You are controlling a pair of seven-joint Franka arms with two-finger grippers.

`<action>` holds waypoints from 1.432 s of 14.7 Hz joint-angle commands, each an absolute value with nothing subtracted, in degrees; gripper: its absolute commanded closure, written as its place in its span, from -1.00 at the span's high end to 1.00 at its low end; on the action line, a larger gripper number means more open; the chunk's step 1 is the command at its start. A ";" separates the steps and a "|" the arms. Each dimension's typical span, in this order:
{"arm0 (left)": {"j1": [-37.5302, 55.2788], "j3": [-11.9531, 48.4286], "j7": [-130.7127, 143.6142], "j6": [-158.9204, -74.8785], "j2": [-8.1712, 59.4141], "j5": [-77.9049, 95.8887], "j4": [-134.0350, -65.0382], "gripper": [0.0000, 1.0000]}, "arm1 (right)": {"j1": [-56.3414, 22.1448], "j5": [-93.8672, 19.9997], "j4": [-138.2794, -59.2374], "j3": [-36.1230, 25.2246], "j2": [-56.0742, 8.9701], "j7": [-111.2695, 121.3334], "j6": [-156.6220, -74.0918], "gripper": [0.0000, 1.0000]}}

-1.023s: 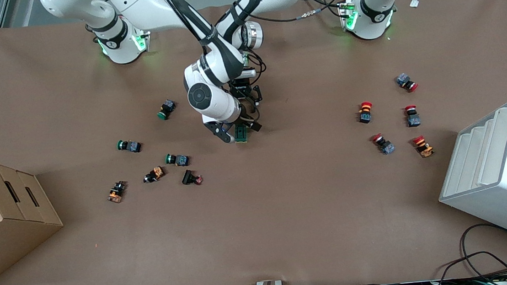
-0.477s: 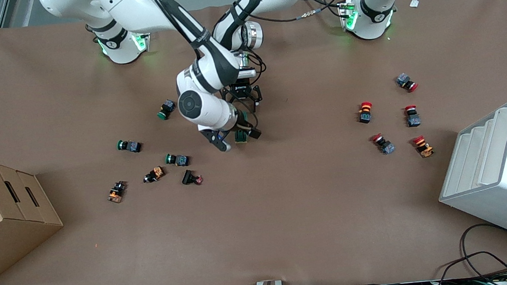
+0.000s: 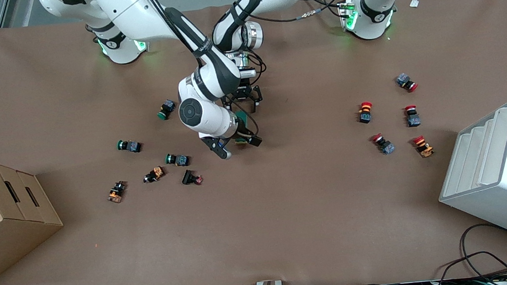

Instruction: Close load switch with both arms

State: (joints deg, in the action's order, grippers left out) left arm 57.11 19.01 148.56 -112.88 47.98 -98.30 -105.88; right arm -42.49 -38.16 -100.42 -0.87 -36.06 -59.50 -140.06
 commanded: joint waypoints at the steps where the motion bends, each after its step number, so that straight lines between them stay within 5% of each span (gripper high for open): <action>1: 56.78 18.46 150.64 -114.70 51.15 -98.53 -105.12 0.97 | -41.49 -38.85 -98.44 -0.70 -37.00 -57.75 -140.19 1.00; 14: 56.78 17.67 150.29 -114.70 51.24 -98.53 -105.03 0.98 | -37.81 -38.84 -93.52 -0.79 -42.19 -55.02 -139.49 1.00; 21: 56.69 17.67 149.94 -114.61 50.63 -98.53 -105.21 0.98 | -27.80 -34.12 -87.89 -1.49 -37.90 -47.77 -116.50 1.00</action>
